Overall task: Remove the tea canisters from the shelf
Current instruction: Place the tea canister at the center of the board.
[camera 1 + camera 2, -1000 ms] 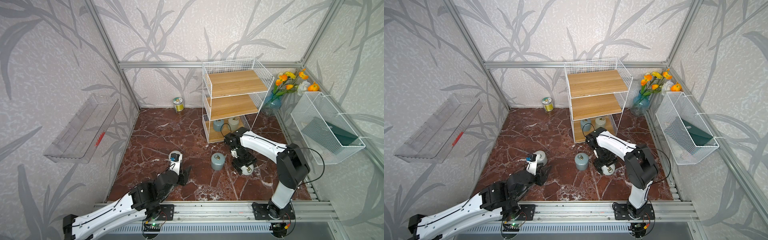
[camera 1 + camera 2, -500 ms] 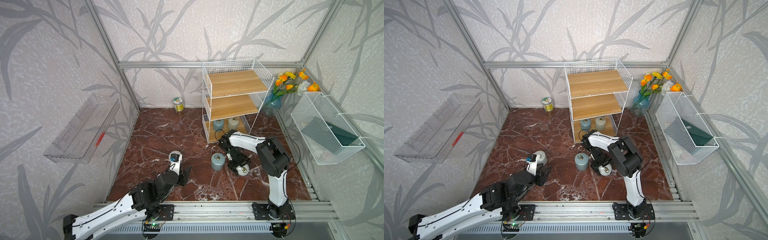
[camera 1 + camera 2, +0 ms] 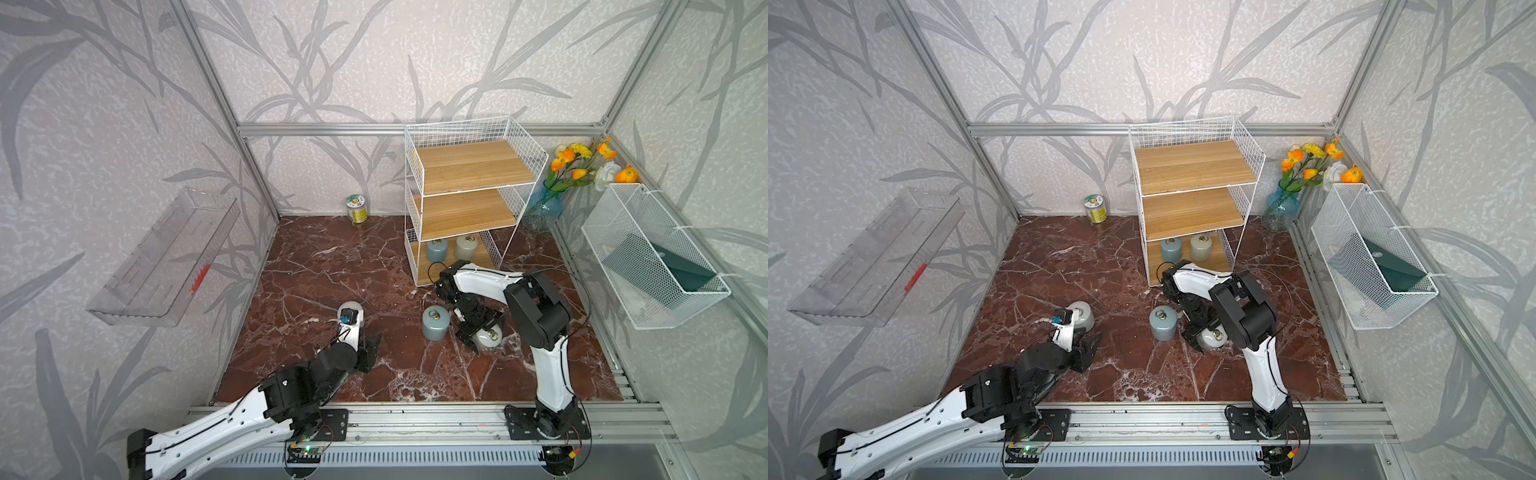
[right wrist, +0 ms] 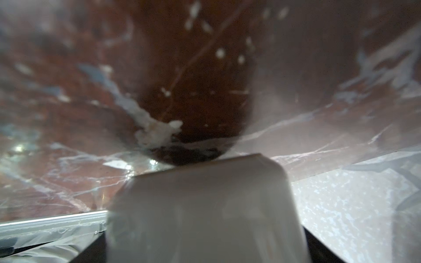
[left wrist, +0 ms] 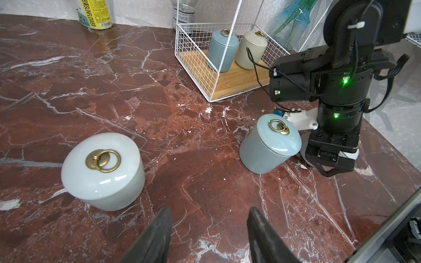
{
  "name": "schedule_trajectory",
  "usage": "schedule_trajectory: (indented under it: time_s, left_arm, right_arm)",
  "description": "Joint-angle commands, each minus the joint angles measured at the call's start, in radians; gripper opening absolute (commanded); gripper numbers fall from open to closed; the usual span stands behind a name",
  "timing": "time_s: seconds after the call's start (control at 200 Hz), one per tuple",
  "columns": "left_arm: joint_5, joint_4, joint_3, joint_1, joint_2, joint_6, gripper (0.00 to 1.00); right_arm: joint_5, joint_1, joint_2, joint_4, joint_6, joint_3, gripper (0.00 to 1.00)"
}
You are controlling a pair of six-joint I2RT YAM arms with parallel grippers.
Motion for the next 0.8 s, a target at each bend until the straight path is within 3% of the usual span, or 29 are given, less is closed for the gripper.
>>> schedule_trajectory:
  time_s: [0.0, 0.345, 0.585, 0.795]
  left_arm:
    - [-0.023, -0.008, -0.019, 0.002, -0.008, -0.013, 0.55]
    - [-0.025, -0.011, -0.024, 0.003, -0.006, -0.019, 0.55]
    - [-0.027, -0.013, -0.013, 0.003, 0.002, -0.012, 0.55]
    - [-0.023, -0.006, 0.011, 0.003, 0.039, 0.000, 0.55]
  right_arm:
    - [0.022, 0.011, 0.023, 0.016, 0.007, 0.020, 0.99]
    - [0.098, 0.029, -0.046, 0.051, 0.053, 0.118, 0.99]
    - [0.204, 0.024, -0.293, 0.197, 0.113, 0.047, 0.99]
    - [0.166, 0.001, -0.557, 0.442, 0.135, -0.166, 0.99]
